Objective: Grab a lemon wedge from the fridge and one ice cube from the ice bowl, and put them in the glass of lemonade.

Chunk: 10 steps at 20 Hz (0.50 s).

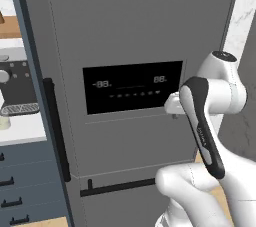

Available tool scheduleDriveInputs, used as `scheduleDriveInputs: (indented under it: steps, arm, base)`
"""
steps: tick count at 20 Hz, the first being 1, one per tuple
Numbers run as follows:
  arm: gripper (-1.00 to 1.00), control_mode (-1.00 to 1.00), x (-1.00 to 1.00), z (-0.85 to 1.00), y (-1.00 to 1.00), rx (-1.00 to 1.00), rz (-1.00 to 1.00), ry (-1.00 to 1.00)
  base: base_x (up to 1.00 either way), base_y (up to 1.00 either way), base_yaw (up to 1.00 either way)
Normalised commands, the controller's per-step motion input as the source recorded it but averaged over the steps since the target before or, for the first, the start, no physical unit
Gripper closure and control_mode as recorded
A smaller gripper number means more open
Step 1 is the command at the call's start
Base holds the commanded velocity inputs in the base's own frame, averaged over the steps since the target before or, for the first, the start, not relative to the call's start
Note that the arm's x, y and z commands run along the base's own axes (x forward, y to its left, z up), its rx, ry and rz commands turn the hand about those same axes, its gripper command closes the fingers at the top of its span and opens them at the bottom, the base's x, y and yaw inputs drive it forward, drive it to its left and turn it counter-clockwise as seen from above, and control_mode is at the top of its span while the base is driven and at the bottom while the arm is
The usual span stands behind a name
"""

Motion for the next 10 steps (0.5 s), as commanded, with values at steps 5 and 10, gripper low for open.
scheduleDriveInputs:
  steps: [5, 10]
  arm:
    - [-1.0, -1.0, 0.0, -0.15, 0.23, 0.0, -0.05, 0.0]
    - [-1.0, 1.0, -0.03, -0.03, 0.06, 0.0, 0.0, 0.0]
  base:
    - [0.0, 0.0, 0.0]
    - [0.01, 0.34, -0.01]
